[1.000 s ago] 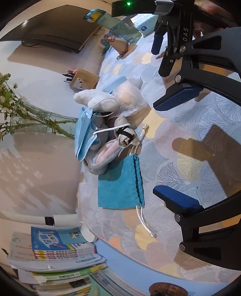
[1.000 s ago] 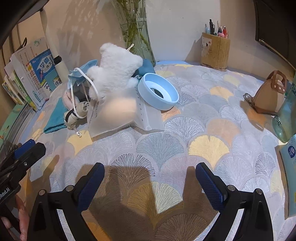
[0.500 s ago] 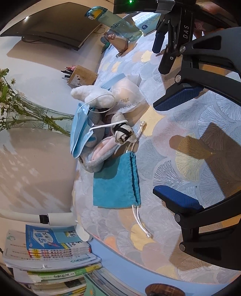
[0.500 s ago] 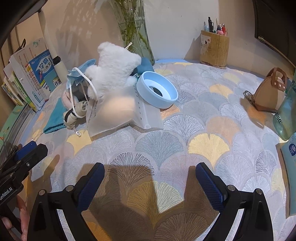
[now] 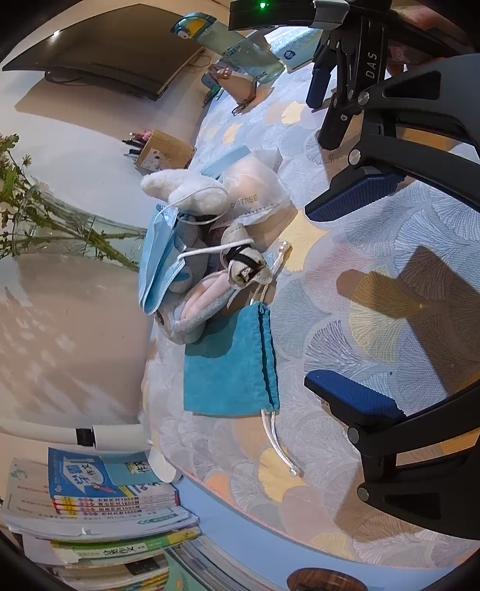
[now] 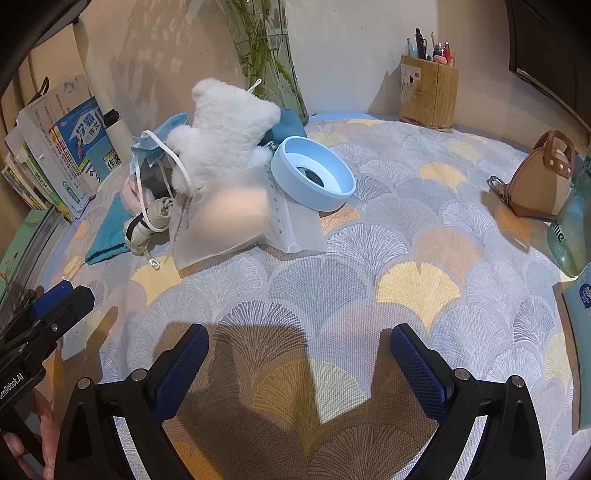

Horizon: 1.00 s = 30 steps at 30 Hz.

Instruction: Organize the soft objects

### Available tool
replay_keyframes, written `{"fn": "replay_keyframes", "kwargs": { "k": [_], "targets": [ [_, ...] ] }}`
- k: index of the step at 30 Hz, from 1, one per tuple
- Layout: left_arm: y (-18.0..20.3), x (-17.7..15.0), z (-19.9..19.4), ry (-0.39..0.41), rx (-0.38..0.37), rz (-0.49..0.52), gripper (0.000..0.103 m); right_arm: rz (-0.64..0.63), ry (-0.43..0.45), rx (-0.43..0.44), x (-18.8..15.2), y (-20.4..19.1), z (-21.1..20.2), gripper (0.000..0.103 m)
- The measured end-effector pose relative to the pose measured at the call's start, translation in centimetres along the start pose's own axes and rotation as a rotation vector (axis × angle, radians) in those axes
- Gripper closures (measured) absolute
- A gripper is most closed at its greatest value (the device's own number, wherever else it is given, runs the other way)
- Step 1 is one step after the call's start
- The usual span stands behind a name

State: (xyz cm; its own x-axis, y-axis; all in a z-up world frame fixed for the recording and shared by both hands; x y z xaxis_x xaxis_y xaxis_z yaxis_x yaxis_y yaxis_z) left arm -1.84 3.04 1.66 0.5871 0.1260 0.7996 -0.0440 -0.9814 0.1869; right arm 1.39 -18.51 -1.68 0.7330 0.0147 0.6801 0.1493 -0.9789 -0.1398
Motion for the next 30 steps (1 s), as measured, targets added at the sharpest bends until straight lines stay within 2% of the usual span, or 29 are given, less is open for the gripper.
{"fn": "replay_keyframes", "kwargs": {
  "k": [9,15,24,30],
  "targets": [
    [1.5,-0.2,-0.1,0.007,0.050,0.090,0.021,0.003,0.000,-0.005,-0.2,0.0,-0.1,0.004],
    [0.9,-0.1,-0.1,0.001,0.037,0.059,0.021,0.004,0.015,-0.017,-0.1,0.0,-0.3,0.004],
    [1.2,-0.1,0.2,-0.009,0.047,0.069,0.021,-0.068,-0.051,-0.050,0.4,-1.5,1.0,0.004],
    [1.0,-0.1,0.4,-0.020,0.050,0.067,0.021,-0.099,-0.049,-0.062,0.4,-2.1,1.4,0.004]
  ]
}}
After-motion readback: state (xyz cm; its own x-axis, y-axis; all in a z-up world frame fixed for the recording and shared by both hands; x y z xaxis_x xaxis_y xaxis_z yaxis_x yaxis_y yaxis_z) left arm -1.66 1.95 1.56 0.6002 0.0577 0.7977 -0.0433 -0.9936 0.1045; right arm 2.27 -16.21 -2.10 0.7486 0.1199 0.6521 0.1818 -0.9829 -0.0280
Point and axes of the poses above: each gripper's, at about its wrist camera, not at the fingertips, and z roughly the way its jaws point, y to its right, x to its top, the point moved 1 cm from there along z, roughly the way its jaws point, and after that the axes turned 7 degrees about y, right-handed, at the moved point
